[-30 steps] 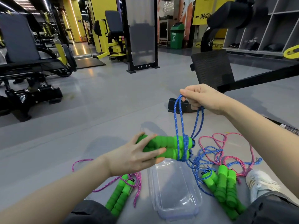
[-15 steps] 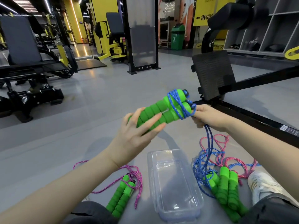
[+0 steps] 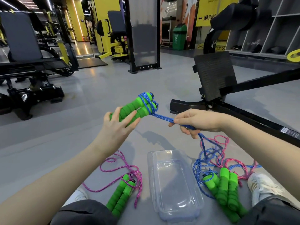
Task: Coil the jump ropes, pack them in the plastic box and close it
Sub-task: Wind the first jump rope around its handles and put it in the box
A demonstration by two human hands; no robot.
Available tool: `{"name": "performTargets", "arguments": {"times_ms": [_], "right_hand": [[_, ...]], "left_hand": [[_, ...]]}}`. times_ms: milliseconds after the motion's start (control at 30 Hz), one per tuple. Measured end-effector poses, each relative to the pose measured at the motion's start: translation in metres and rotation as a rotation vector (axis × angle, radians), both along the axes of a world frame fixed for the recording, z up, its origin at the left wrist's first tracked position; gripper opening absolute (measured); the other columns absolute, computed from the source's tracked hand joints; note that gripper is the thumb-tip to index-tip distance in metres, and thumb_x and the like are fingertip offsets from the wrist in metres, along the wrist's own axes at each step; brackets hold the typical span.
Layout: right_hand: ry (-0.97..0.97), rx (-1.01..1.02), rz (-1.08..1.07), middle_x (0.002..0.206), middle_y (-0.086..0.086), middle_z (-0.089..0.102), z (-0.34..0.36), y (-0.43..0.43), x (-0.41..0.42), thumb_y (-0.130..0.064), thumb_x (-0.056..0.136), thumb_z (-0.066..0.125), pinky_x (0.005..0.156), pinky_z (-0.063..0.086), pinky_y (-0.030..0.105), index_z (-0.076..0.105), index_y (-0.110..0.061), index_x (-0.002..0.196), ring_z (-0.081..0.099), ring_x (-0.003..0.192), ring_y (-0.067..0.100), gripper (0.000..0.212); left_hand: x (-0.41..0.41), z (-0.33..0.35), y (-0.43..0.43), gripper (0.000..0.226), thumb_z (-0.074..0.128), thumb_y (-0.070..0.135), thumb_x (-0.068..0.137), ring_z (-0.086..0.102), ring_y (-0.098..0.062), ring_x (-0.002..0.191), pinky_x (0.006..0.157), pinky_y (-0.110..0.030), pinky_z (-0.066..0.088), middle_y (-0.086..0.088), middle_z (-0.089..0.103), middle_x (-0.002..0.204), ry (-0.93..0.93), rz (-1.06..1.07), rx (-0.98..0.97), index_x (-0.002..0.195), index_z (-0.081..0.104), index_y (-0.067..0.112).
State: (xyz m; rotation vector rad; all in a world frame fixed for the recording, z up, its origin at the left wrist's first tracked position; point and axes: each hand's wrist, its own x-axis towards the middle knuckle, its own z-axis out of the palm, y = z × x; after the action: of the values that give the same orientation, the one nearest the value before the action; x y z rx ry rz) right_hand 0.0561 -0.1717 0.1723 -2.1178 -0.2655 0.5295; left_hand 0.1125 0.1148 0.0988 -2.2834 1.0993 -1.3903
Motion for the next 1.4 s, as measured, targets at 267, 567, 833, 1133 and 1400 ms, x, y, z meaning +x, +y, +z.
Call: {"name": "performTargets", "arguments": {"times_ms": [267,567,833,1133,1400], "right_hand": [[-0.077,-0.144,0.177,0.040,-0.001,0.029,0.039,0.010,-0.011,-0.023,0.098,0.046,0.055,0.049,0.027,0.065,-0.004,0.104,0.024,0.037,0.010,0.027],[-0.200,-0.255,0.142,0.048,0.000,0.030,0.059,0.003,-0.017,-0.023,0.093,0.054,0.050,0.040,0.022,0.067,-0.004,0.078,0.029,0.047,0.014,0.028],[-0.413,-0.166,0.103,0.057,0.012,0.036,0.070,0.003,-0.019,-0.025,0.091,0.058,0.047,0.028,0.020,0.066,-0.007,0.075,0.033,0.052,0.018,0.025],[-0.448,0.030,-0.105,0.053,-0.001,0.031,0.053,-0.030,-0.005,-0.040,0.079,0.060,0.051,0.026,0.022,0.061,-0.013,0.065,0.027,0.051,0.013,0.030],[-0.280,0.329,-0.242,0.057,0.001,0.017,0.028,-0.045,0.001,-0.032,0.084,0.054,0.051,0.027,0.022,0.056,-0.023,0.046,0.016,0.051,0.013,0.039]], "left_hand": [[-0.008,-0.002,0.005,0.049,0.038,0.002,0.075,0.059,-0.049,0.097,0.069,-0.051,0.049,-0.011,0.061,0.120,0.025,0.050,0.199,0.122,0.048,0.012],[0.002,0.003,0.005,0.078,0.081,0.000,0.051,0.061,-0.044,0.086,0.059,-0.041,0.046,-0.006,0.065,0.116,0.215,0.104,0.026,0.117,0.046,0.022],[-0.014,-0.003,-0.014,0.048,0.057,0.006,0.079,0.055,-0.045,0.101,0.069,-0.047,0.049,-0.005,0.060,0.125,0.133,-0.116,0.293,0.124,0.046,0.018],[-0.056,0.010,-0.044,0.039,0.032,0.003,0.102,0.055,-0.048,0.112,0.086,-0.052,0.046,-0.004,0.059,0.131,0.077,-0.460,0.313,0.127,0.060,0.015],[-0.069,0.023,-0.062,0.027,0.045,0.010,0.100,0.058,-0.046,0.109,0.085,-0.049,0.047,-0.001,0.063,0.125,0.011,-0.532,0.148,0.125,0.053,0.016]]}}
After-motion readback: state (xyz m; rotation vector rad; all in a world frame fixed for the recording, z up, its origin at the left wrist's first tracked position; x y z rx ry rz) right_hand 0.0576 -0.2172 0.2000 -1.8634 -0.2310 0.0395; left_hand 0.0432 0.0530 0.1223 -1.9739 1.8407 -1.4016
